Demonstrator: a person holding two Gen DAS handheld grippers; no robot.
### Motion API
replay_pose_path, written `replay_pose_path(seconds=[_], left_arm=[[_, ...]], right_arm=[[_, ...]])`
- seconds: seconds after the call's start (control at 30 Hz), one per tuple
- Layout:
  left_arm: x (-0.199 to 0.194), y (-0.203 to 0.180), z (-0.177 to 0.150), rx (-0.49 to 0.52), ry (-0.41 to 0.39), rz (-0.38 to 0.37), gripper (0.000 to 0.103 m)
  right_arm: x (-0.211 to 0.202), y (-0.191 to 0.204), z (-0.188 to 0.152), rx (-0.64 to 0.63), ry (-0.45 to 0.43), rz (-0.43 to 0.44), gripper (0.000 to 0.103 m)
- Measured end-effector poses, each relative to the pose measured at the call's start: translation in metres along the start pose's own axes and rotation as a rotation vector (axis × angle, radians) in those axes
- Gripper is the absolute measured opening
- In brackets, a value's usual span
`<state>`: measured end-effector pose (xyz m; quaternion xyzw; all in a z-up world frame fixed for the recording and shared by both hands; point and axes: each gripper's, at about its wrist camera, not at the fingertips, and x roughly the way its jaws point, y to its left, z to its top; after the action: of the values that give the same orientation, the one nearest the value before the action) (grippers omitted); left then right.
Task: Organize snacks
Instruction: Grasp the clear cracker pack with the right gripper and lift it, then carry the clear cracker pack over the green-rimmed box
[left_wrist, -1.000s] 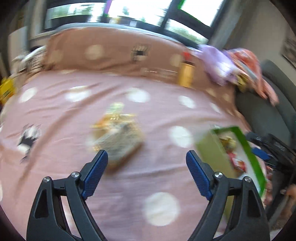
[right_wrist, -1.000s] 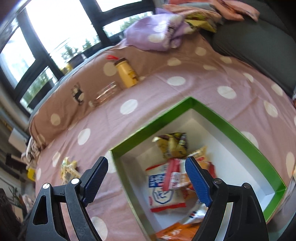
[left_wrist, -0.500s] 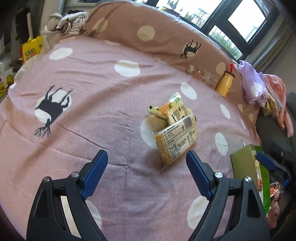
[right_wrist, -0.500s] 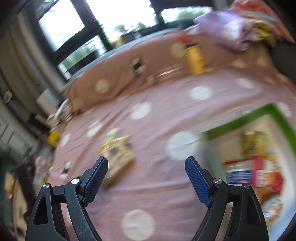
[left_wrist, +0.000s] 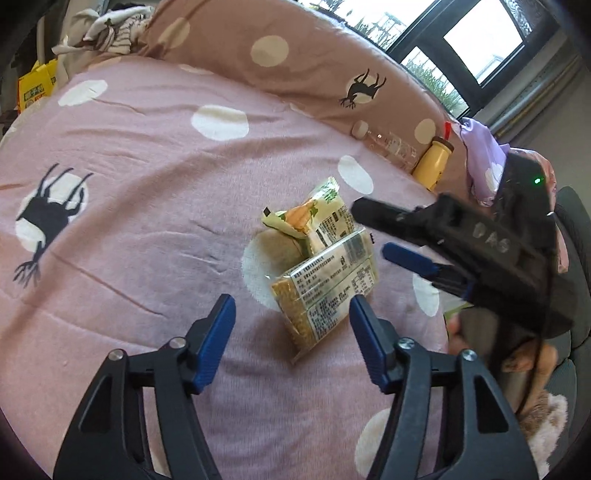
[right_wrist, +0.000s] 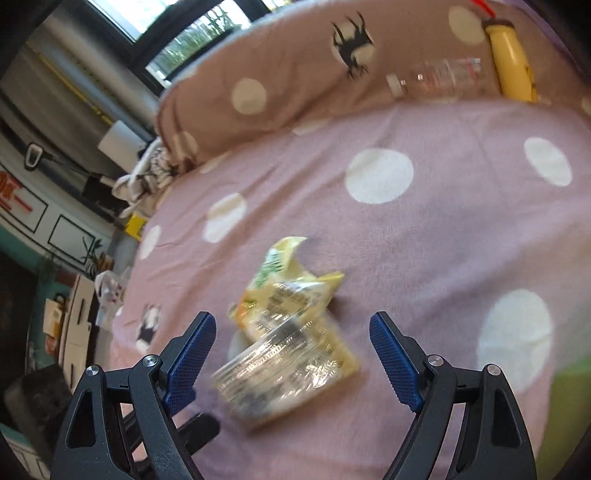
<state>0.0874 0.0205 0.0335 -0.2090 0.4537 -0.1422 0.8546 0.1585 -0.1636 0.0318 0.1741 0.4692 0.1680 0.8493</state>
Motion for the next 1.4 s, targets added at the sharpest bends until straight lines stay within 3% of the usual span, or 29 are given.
replay_pose_path(seconds=[0.1, 0.2, 0.27, 0.43, 0.6, 0.83, 1.03, 1.4], left_arm=[[0.010, 0.002, 0.001, -0.013, 0.016, 0.001, 0.056], [0.021, 0.003, 0.001, -0.043, 0.056, -0.007, 0.040], [0.023, 0.002, -0.001, -0.045, 0.060, -0.028, 0.036], [0.015, -0.001, -0.003, -0.027, 0.053, -0.011, 0.037], [-0.003, -0.001, -0.001, -0.030, 0.030, -0.022, 0.039], [-0.030, -0.013, -0.007, 0.036, 0.012, -0.042, 0.040], [-0.049, -0.036, -0.021, 0.151, 0.011, -0.063, 0.042], [-0.061, -0.062, -0.036, 0.270, -0.002, -0.110, 0.042]], right_arm=[[0.017, -0.006, -0.004, -0.002, 0.043, 0.038, 0.086], [0.017, -0.003, -0.008, -0.048, 0.033, 0.049, 0.086], [0.019, -0.001, -0.011, -0.061, 0.055, 0.080, 0.085], [0.016, 0.005, -0.020, -0.067, 0.075, 0.057, 0.079], [0.006, 0.019, -0.030, -0.072, 0.102, 0.044, 0.079], [-0.024, 0.035, -0.043, -0.039, 0.050, 0.031, 0.079], [-0.056, 0.040, -0.065, 0.010, -0.027, -0.024, 0.079], [-0.094, 0.042, -0.086, 0.038, -0.134, -0.082, 0.079]])
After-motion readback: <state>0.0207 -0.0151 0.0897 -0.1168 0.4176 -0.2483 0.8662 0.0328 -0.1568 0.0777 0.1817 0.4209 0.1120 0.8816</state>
